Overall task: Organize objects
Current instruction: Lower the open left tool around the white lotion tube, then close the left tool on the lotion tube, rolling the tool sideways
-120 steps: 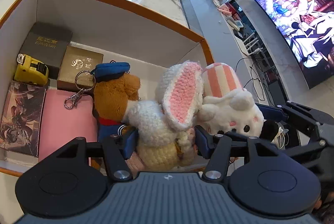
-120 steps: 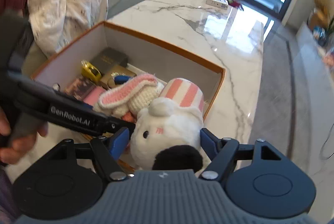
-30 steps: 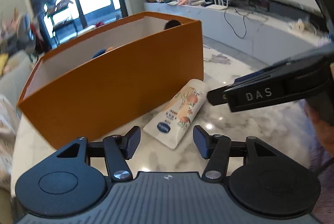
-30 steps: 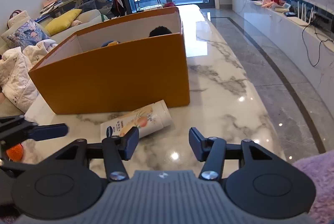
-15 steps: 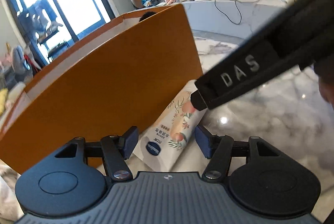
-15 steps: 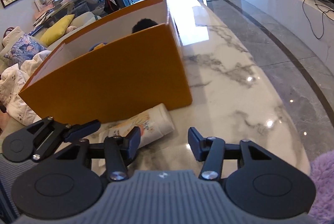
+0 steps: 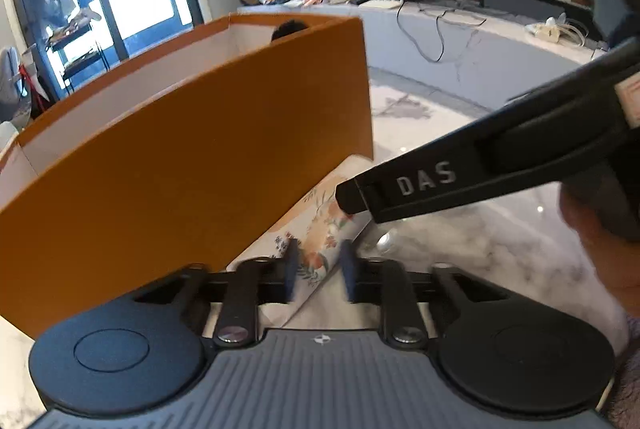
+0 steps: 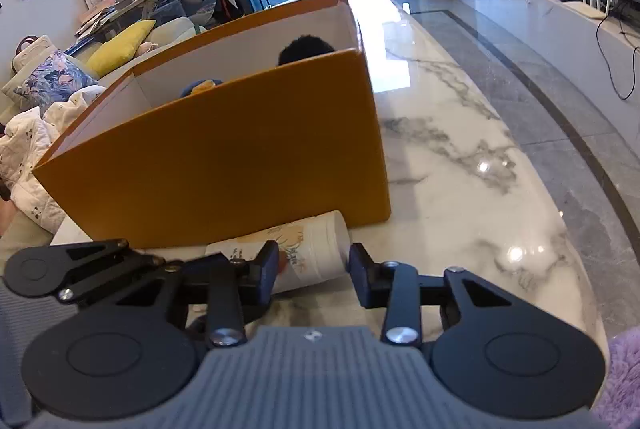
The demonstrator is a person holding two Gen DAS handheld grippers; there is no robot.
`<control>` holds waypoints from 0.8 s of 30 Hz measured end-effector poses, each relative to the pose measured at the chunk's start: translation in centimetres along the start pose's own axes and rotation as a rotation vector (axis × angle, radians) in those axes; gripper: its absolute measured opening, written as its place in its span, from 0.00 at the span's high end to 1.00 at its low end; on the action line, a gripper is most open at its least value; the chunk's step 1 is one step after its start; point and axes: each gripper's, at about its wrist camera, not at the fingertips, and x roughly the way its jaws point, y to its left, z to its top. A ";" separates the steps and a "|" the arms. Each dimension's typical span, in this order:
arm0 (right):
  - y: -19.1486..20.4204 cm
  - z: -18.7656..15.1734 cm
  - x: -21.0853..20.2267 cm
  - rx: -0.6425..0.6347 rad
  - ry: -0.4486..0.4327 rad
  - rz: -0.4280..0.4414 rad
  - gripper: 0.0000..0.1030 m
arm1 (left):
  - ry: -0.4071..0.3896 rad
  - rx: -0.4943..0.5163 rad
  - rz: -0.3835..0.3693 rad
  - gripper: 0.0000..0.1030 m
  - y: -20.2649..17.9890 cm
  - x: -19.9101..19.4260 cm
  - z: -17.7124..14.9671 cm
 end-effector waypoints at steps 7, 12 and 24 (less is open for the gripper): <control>-0.6 0.0 -0.4 0.041 -0.009 0.008 0.62 | 0.018 0.018 0.071 0.94 0.3 -0.8 -0.3; -0.5 -0.1 -0.5 0.046 -0.017 0.013 0.61 | 0.002 0.166 0.091 0.32 -0.2 -0.5 -0.4; -1.0 0.2 -0.3 0.068 -0.001 0.022 0.61 | 0.066 0.712 0.277 0.27 -6.3 3.1 -1.0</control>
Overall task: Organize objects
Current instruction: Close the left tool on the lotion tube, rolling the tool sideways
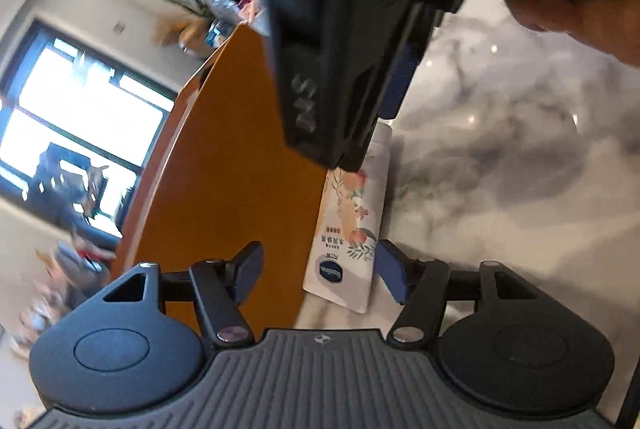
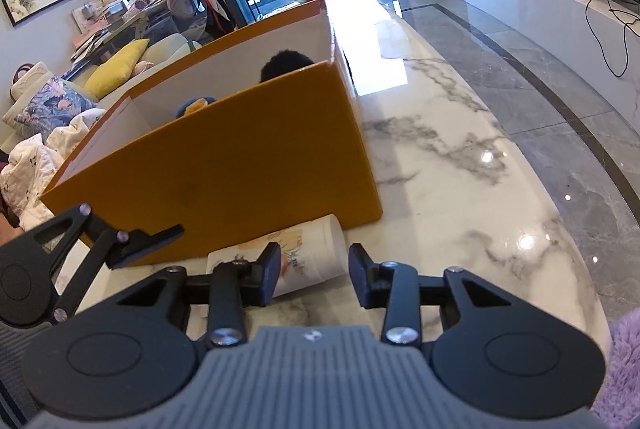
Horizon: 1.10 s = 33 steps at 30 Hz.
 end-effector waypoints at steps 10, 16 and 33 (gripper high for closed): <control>-0.2 -0.1 0.1 0.015 0.023 0.021 0.61 | -0.038 0.348 0.083 0.26 -3.9 0.7 -1.3; -0.1 -0.2 0.2 0.001 0.036 0.028 0.60 | -0.077 0.574 0.065 0.26 -4.8 1.1 -2.1; 0.1 -0.2 0.2 0.000 0.038 0.052 0.61 | 0.026 0.339 -0.035 0.56 -3.1 5.1 -1.4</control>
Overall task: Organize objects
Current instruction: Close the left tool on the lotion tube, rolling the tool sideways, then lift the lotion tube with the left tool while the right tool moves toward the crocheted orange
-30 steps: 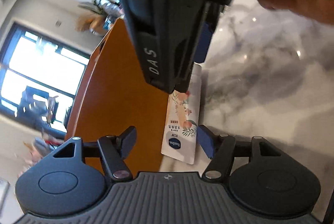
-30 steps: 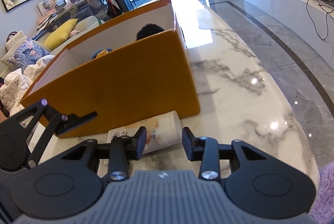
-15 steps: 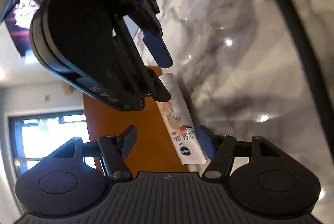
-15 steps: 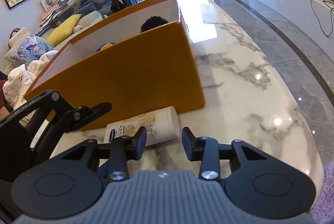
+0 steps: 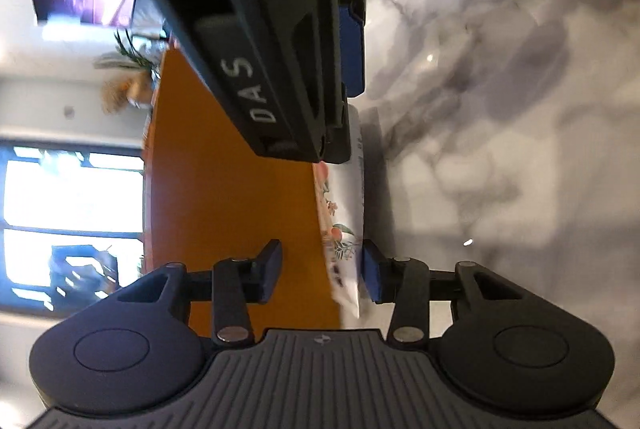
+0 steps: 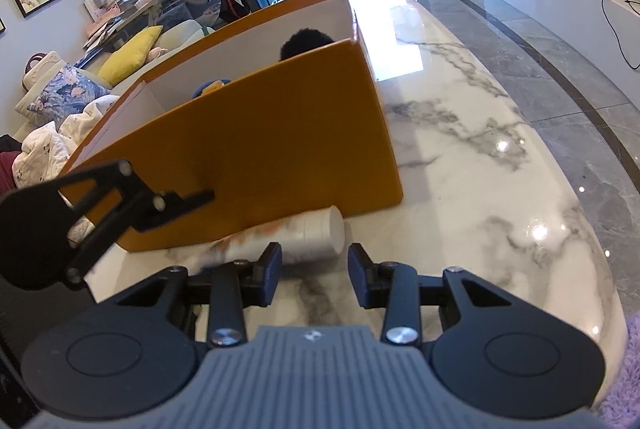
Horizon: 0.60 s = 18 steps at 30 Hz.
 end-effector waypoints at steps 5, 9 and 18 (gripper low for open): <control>0.0 0.0 0.2 -0.001 0.008 -0.007 0.62 | 0.006 -0.182 -0.031 0.88 1.0 0.4 -1.8; 0.1 0.0 -0.1 -0.001 -0.005 0.011 0.61 | 0.000 -0.410 -0.088 0.87 3.1 -1.1 -2.7; 0.9 -0.4 -0.6 -0.038 -0.030 0.026 0.62 | -0.008 -0.884 -0.211 0.91 6.9 -3.4 -6.3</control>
